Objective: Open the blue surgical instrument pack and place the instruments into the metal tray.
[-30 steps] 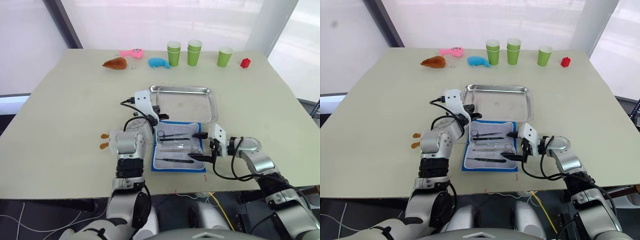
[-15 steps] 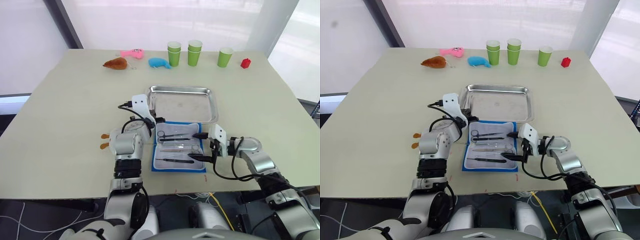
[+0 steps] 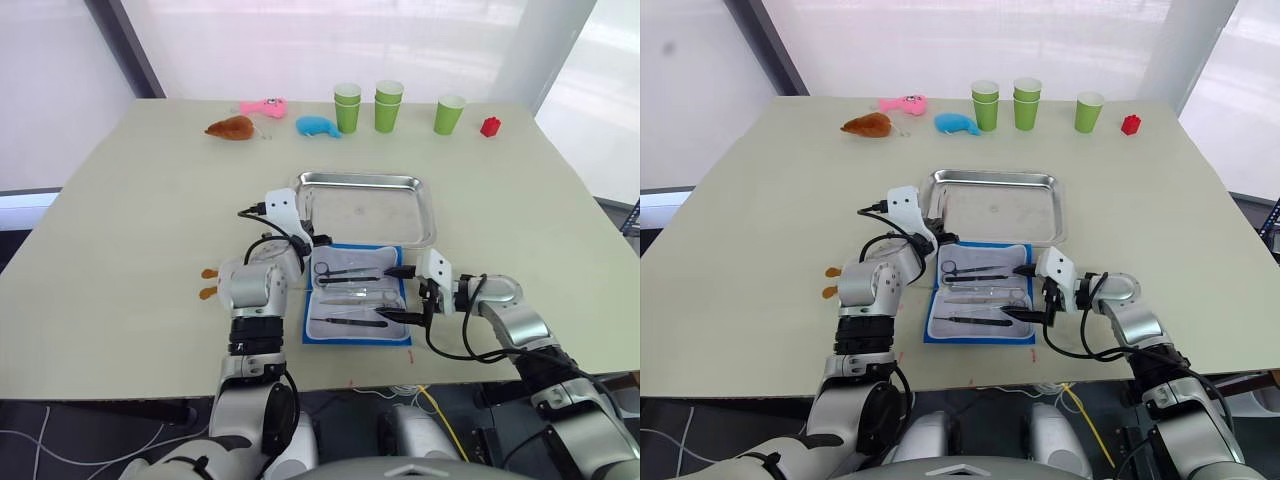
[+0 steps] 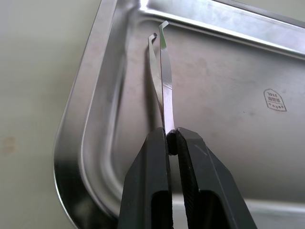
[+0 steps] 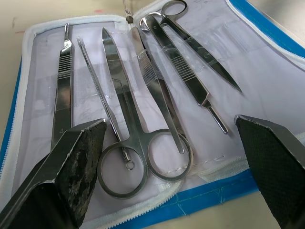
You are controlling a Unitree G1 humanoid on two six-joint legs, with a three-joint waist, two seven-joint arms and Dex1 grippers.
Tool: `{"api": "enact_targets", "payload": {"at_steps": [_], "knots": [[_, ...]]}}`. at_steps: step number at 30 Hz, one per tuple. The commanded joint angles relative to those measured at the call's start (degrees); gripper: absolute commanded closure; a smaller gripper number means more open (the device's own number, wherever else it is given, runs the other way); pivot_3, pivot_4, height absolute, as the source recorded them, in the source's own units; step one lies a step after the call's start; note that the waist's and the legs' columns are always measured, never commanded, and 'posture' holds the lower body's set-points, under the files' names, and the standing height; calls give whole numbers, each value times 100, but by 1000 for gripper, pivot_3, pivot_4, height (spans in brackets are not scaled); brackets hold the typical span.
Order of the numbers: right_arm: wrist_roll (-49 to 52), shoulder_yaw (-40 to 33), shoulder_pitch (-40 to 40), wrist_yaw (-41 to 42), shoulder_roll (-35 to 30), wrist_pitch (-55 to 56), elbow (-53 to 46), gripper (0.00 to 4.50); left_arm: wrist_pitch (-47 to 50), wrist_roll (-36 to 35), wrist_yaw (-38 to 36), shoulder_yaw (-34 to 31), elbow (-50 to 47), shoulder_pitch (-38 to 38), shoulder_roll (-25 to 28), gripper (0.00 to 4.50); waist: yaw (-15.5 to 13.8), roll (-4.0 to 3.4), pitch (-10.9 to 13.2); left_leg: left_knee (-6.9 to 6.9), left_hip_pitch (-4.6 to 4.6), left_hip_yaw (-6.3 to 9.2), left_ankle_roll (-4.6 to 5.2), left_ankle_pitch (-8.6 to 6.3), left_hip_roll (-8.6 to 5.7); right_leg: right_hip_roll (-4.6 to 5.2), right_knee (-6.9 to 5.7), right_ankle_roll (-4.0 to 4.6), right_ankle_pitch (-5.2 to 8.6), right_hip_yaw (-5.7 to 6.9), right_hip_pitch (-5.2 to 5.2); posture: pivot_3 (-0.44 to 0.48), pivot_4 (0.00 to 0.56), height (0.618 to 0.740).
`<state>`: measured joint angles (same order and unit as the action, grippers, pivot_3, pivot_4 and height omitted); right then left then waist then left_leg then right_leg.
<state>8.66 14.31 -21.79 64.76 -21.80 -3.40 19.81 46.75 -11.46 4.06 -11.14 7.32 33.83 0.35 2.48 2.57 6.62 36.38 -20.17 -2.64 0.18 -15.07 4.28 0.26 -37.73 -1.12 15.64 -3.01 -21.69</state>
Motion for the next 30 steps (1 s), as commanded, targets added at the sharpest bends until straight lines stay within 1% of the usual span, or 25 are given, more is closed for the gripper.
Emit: {"api": "enact_targets", "payload": {"at_steps": [1, 4, 11, 12, 13, 15, 24, 30], "knots": [[-608, 711, 527, 11, -36, -588, 786, 0, 34, -25, 35, 0, -76, 44, 2, 4461, 0, 0, 0, -1, 1, 0, 0, 0, 0, 0, 0, 0, 0, 0, 0, 0, 150, 740], [-606, 714, 524, 14, -30, -590, 792, 0, 38, -2, 70, 5, -57, 63, 3, 4461, 0, -1, 1, -4, 4, 0, -1, -1, 0, 23, 1, 0, 0, -1, 0, 0, 150, 740], [-603, 710, 517, 15, -19, -574, 809, 0, 68, -9, 101, 10, -113, 75, 16, 4461, 4, -1, 3, -8, 8, -1, -15, -8, -3, 25, 5, -1, 0, 6, -1, 0, 150, 740], [-604, 709, 516, 15, -19, -572, 811, 0, 69, 9, 122, 21, -127, 73, 21, 3647, 5, -1, 4, -9, 9, -1, -15, -9, -3, 25, 6, -1, 0, 6, -1, 0, 150, 740], [-603, 707, 514, 17, -21, -569, 816, 0, 69, 27, 145, 33, -132, 84, 17, 3358, 5, -1, 4, -9, 10, -1, -15, -9, -3, 26, 7, -1, 1, 6, -1, 0, 150, 740], [-604, 704, 512, 18, -22, -566, 822, 0, 41, 50, 177, 42, -99, 110, 17, 2418, 7, -1, 5, -12, 13, -2, -22, -13, -3, 26, 9, -1, 1, 6, -1, 0, 150, 740], [-601, 686, 502, 14, -28, -550, 832, 0, -40, 142, 168, 137, -139, 186, 74, 2418, 9, -1, 12, -21, 20, -3, -26, -15, -5, 25, 14, -2, 1, 2, 0, 0, 150, 740], [-581, 674, 503, 8, -13, -554, 828, 0, -115, -42, -566, 346, -550, 181, 417, 2418, 10, 0, 24, -22, 20, 1, -29, -16, -5, 25, 16, -1, 1, 4, 0, 0, 150, 740]]}}
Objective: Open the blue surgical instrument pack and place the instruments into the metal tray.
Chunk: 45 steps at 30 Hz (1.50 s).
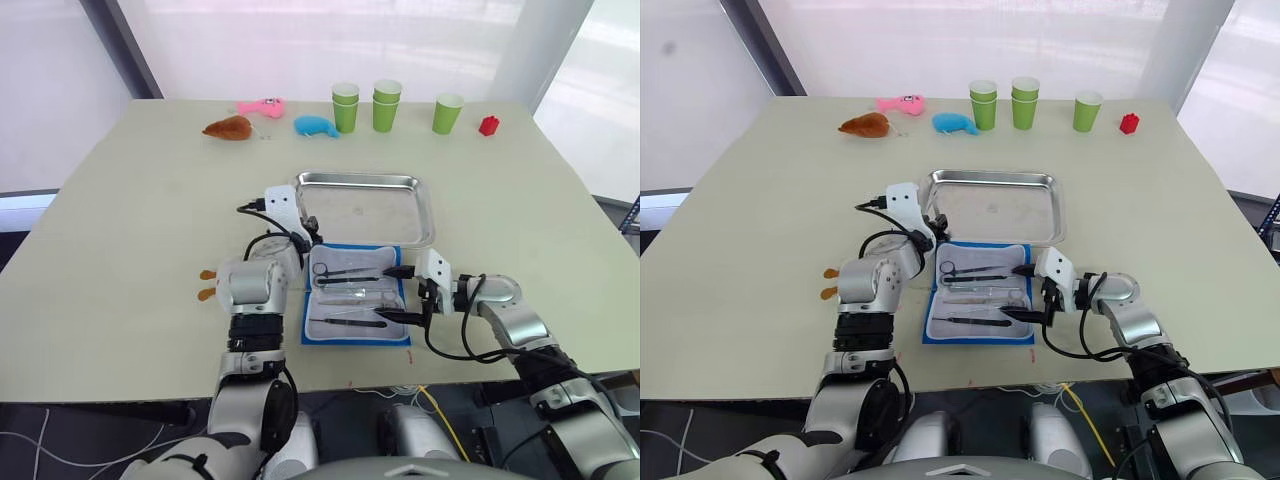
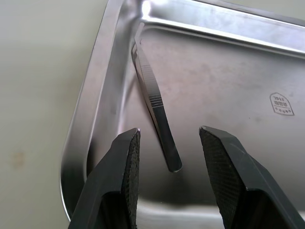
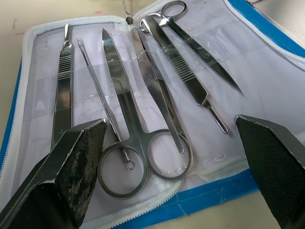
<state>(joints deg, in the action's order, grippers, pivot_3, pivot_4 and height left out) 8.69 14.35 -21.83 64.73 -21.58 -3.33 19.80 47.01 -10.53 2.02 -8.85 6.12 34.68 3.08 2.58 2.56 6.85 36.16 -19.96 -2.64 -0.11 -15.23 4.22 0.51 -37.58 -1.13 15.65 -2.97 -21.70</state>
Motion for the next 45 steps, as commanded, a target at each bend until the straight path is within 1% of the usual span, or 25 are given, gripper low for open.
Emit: {"api": "enact_targets", "payload": {"at_steps": [1, 4, 9, 14, 17, 19, 21, 25, 27, 28, 29, 31, 34, 40, 45], "knots": [[-581, 670, 506, 10, -33, -564, 825, 0, -144, -155, -507, 154, -497, 81, 245, 2418, 2, -2, 6, -1, 0, 0, -1, 0, 0, 0, 1, 0, 0, 0, 0, 0, 150, 740], [-582, 672, 497, 4, -18, -557, 846, 0, -169, -483, -1433, 228, -793, 39, 719, 2418, 13, 2, 16, -4, 0, 0, -3, -1, 2, 5, 4, 0, 0, -2, 0, 0, 150, 740], [-596, 677, 466, -24, 46, -532, 917, 0, -429, -715, -2510, 464, -811, -34, 1343, 2418, 19, -8, 28, -28, 8, 5, -7, 0, 5, 10, 16, 2, 1, -16, -3, 0, 150, 740], [-600, 666, 474, -11, 56, -493, 928, 0, -1539, -1052, -4692, 707, -696, -333, 2285, 2418, 103, -5, 30, -60, 14, 3, -9, 0, 6, 24, 35, 4, 0, -31, -4, 0, 150, 740], [-608, 644, 470, 7, 53, -451, 945, 0, -2049, -1197, -5726, 729, -484, -375, 2784, 2418, 127, -4, 29, -99, 18, 4, -30, 13, 6, 42, 64, 27, -14, -15, -5, 0, 150, 740], [-598, 620, 471, 12, 68, -373, 963, 0, -2237, -1255, -6223, 694, -325, -325, 3063, 2418, 137, -2, 29, -104, 15, 6, -30, 13, 9, 52, 73, 32, -16, -8, -8, 0, 150, 740], [-569, 585, 472, 16, 99, -284, 986, 0, -2392, -1349, -6792, 679, -179, -272, 3359, 2418, 142, -3, 30, -109, 11, -1, -30, 12, 11, 76, 76, 34, -17, 8, -19, 0, 150, 740], [-544, 551, 473, 36, 128, -119, 1025, 0, -2462, -1646, -7947, 668, -73, -234, 3937, 2418, 139, -1, 29, -122, -16, -13, -29, 12, 14, 174, 76, 46, -25, 125, -58, 0, 150, 740], [-532, 533, 483, 38, 140, -43, 1045, 0, -2590, -1679, -8435, 687, 16, -239, 4162, 2418, 138, -1, 28, -123, -52, -13, -29, 13, 19, 221, 76, 59, -34, 204, -95, 0, 150, 740], [-530, 528, 489, 39, 144, -16, 1052, 0, -2673, -1721, -8591, 648, 50, -246, 4209, 2418, 137, -2, 29, -122, -70, -13, -27, 14, 22, 234, 76, 67, -41, 231, -110, 0, 150, 740], [-529, 524, 498, 47, 145, 15, 1054, 0, -2717, -1762, -8782, 633, 82, -243, 4279, 2418, 135, -3, 30, -123, -74, -10, -4, 27, 33, 257, 76, 71, -44, 288, -121, 0, 150, 740], [-502, 504, 508, 76, 165, 105, 1078, 0, -2836, -1804, -9103, 631, 177, -189, 4377, 2418, 118, -8, 33, -123, -79, -3, -3, 28, 43, 262, 76, 80, -47, 317, -134, 0, 150, 740], [-467, 492, 492, 128, 199, 223, 1130, 0, -2862, -1946, -9389, 711, 271, -118, 4506, 2418, 97, -9, 34, -123, -88, -2, -3, 27, 60, 265, 77, 93, -53, 348, -145, 0, 150, 740], [-414, 478, 439, 257, 258, 465, 1273, 0, -3049, -2732, -9452, 1165, 184, -112, 5060, 2418, 98, -9, 34, -130, -97, -10, -1, 28, 67, 262, 77, 97, -55, 365, -162, 0, 150, 740], [-426, 471, 385, 309, 255, 549, 1358, 0, -3568, -2984, -9452, 1688, 450, 91, 5538, 2418, 89, -1, 37, -128, -96, -15, 1, 30, 64, 244, 79, 95, -54, 369, -162, 0, 150, 740]]}}
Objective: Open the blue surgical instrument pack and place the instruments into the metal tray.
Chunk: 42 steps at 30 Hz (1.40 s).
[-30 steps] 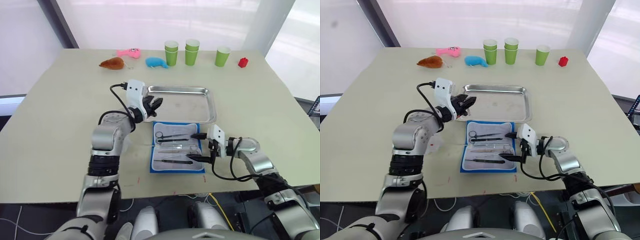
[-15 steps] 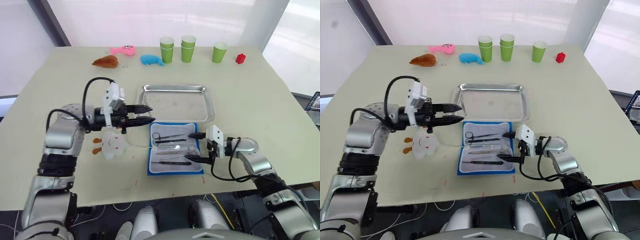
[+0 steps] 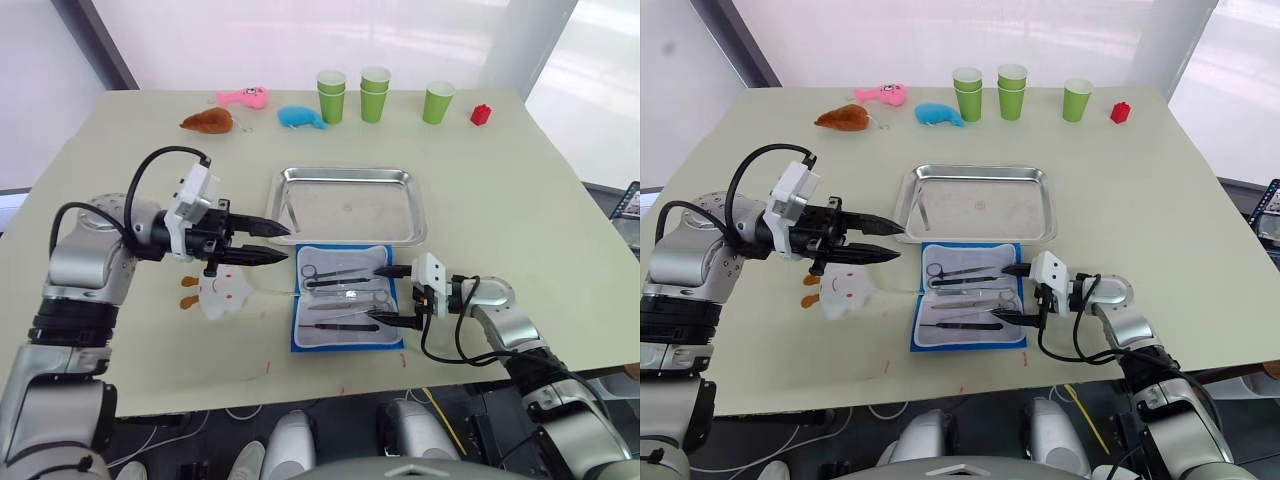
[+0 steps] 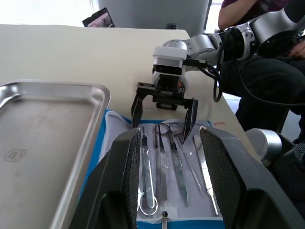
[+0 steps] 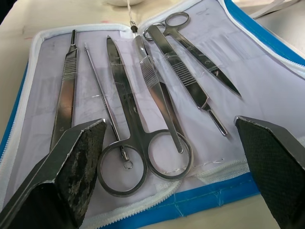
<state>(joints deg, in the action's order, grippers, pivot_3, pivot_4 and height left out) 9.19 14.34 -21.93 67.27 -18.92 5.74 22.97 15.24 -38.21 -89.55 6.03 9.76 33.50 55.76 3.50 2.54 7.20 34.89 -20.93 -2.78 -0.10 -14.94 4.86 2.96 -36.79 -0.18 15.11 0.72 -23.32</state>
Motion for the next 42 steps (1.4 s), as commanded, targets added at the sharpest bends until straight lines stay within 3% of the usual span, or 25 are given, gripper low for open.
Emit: {"api": "enact_targets", "payload": {"at_steps": [1, 7, 8, 10, 11, 12, 14, 21, 25, 33, 37, 38, 40, 41, 42], "knots": [[-478, 469, 385, 61, -13, -348, 1056, 0, -468, -281, -295, 315, 142, 266, 369, 2418, -6, 2, 1, 1, 1, 0, 0, 0, -1, -6, 0, -1, 0, 0, 1, 0, 150, 740], [-488, 455, 357, 67, -6, -301, 1110, 0, -1443, -515, -295, 933, 568, 595, 848, 2418, -36, 20, 12, 7, 5, -3, 1, 1, -2, -73, 0, -5, 2, 4, 2, 0, 150, 740], [-488, 454, 365, 66, -6, -296, 1109, 0, -1574, -559, -295, 1035, 617, 638, 910, 1889, -43, 23, 13, 8, 4, -4, 1, 1, 0, -77, 0, -5, 2, 4, 2, 0, 150, 740], [-488, 451, 371, 64, 1, -289, 1114, 0, -1798, -626, -295, 1242, 713, 721, 1002, 1368, -55, 23, 14, 10, 6, -10, 1, 1, 5, -85, -1, -5, 1, 0, 3, 0, 150, 740], [-487, 451, 376, 61, 4, -288, 1112, 0, -1868, -666, -295, 1336, 751, 757, 1042, 713, -60, 24, 14, 10, 7, -12, 1, 1, 8, -89, -1, -6, 1, -2, 7, 0, 150, 740], [-485, 449, 377, 57, 9, -288, 1112, 0, -1893, -720, -295, 1425, 776, 787, 1086, 376, -66, 24, 14, 13, 7, -14, 1, 1, 10, -93, -1, -6, 1, -3, 7, 0, 150, 740], [-484, 447, 377, 47, 11, -289, 1112, 0, -1924, -812, -295, 1618, 788, 825, 1206, 60, -91, 25, 14, 13, 11, -19, 1, 1, 14, -97, -2, -7, 2, -5, 7, 0, 150, 740], [-480, 438, 376, 11, 11, -290, 1108, 0, -2167, -968, -295, 2233, 958, 984, 1494, 60, -115, 25, 14, 16, 18, -54, 1, 1, 27, -113, -5, -14, 7, -10, 7, 0, 150, 740], [-468, 431, 408, -5, 3, -293, 1085, 0, -2319, -809, -295, 2398, 994, 934, 1295, 60, -116, 25, 14, 19, 19, -62, 1, 1, 28, -112, -6, -15, 6, -14, 7, 0, 150, 740], [-464, 443, 410, -24, 17, -300, 1072, 0, -2971, 614, -295, 2035, 1887, 920, -106, 60, -131, 30, 9, 34, 20, -67, 2, 1, 30, -121, -16, 4, -6, -18, 8, 0, 150, 740], [-462, 441, 409, -33, 22, -308, 1063, 0, -2926, 892, -295, 1759, 2146, 913, -615, 1252, -127, 34, 6, 34, 20, -69, 2, 1, 31, -123, -17, 5, -7, -21, 8, 0, 150, 740], [-463, 442, 411, -33, 21, -311, 1059, 0, -2897, 956, -295, 1679, 2202, 920, -711, 1816, -128, 34, 6, 34, 20, -69, 2, 1, 31, -124, -17, 5, -7, -22, 8, 0, 150, 740], [-459, 436, 423, -35, 8, -320, 1037, 0, -3025, 1199, -100, 1526, 2474, 1002, -1017, 2483, -130, 36, 4, 35, 19, -68, 2, 1, 31, -124, -18, 5, -8, -21, 8, 0, 150, 740], [-455, 433, 429, -36, 3, -325, 1026, 0, -3099, 1350, 61, 1469, 2623, 1052, -1168, 3114, -135, 35, 3, 36, 21, -69, 2, 1, 31, -124, -19, 5, -8, -22, 8, 0, 150, 740], [-454, 431, 430, -38, 1, -329, 1019, 0, -3157, 1496, 126, 1420, 2744, 1089, -1302, 3286, -137, 37, 2, 40, 20, -69, 2, 1, 31, -124, -22, 2, -10, -22, 9, 0, 150, 740]]}}
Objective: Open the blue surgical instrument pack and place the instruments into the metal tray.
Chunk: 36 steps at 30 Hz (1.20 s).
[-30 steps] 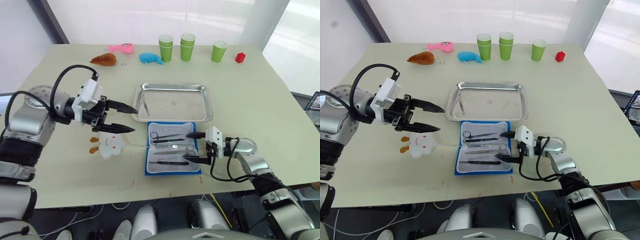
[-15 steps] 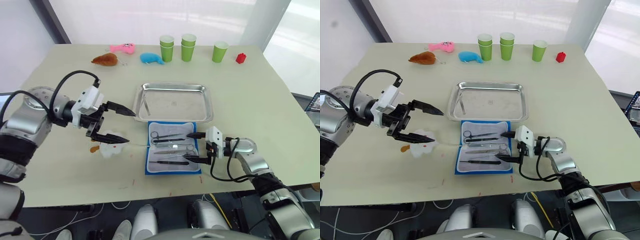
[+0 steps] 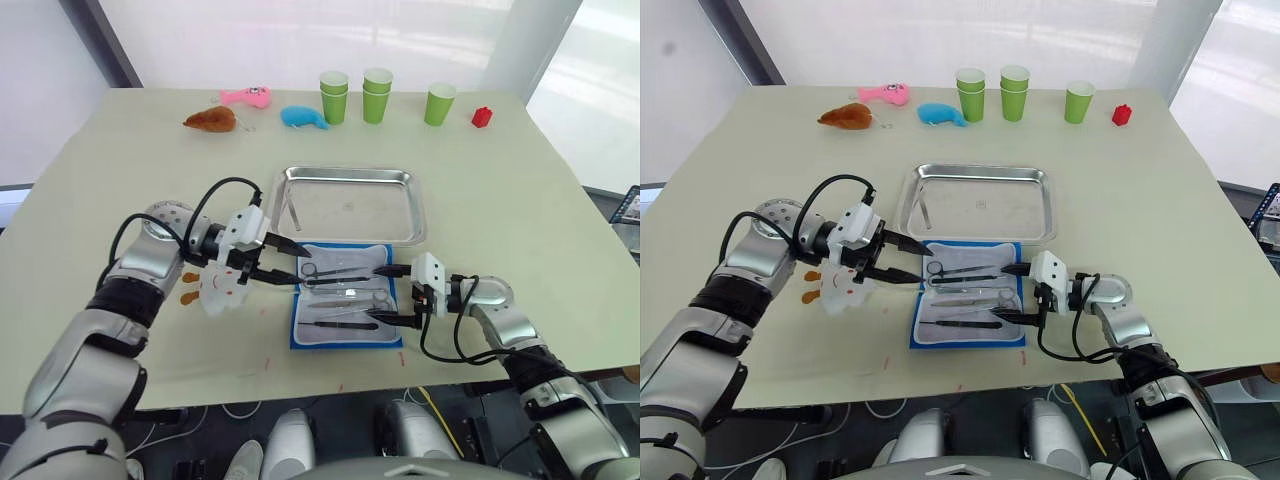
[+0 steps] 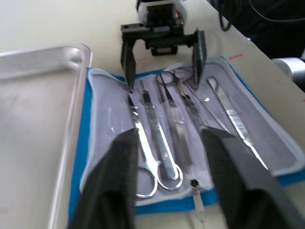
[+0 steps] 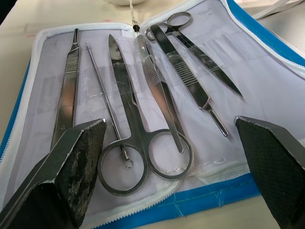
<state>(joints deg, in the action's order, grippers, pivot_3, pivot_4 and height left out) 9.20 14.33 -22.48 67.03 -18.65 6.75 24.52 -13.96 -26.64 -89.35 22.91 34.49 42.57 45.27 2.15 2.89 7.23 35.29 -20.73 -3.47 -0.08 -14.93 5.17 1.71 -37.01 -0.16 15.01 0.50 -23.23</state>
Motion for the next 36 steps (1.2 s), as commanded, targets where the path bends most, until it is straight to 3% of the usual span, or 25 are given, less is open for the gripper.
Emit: {"api": "enact_targets", "payload": {"at_steps": [1, 12, 29, 33, 36], "knots": [[-455, 432, 485, -18, -27, -431, 861, 0, -285, 462, 103, -298, 344, 195, -350, 3286, -5, 3, -2, 2, -1, 1, 0, 0, 0, 0, -2, -1, -1, 1, 0, 0, 150, 740], [-446, 412, 503, -58, -23, -410, 858, 0, -813, 1732, 608, -489, 1217, 395, -1060, 3286, 0, 10, -7, 5, -1, 1, 0, 0, 0, -3, -7, -16, -12, -1, 1, 0, 150, 740], [-469, 432, 489, -109, -25, -390, 881, 0, -714, 2511, 779, -476, 1745, 382, -1396, 3286, -39, -1, -24, 23, 12, 3, 0, 0, -1, -1, -42, -15, -11, 2, 11, 0, 150, 740], [-461, 431, 495, -129, -24, -384, 879, 0, -428, 2672, 631, -381, 1753, 386, -1376, 4465, -48, -11, -31, 46, 11, 4, 0, 0, -2, -1, -65, -15, -10, 3, 11, 0, 150, 740], [-456, 423, 493, -144, -28, -374, 891, 0, -293, 2723, 574, -372, 1755, 385, -1359, 4465, -48, -17, -37, 55, 11, 8, 0, 0, -2, -2, -73, -15, -9, 5, 11, 0, 150, 740]]}}
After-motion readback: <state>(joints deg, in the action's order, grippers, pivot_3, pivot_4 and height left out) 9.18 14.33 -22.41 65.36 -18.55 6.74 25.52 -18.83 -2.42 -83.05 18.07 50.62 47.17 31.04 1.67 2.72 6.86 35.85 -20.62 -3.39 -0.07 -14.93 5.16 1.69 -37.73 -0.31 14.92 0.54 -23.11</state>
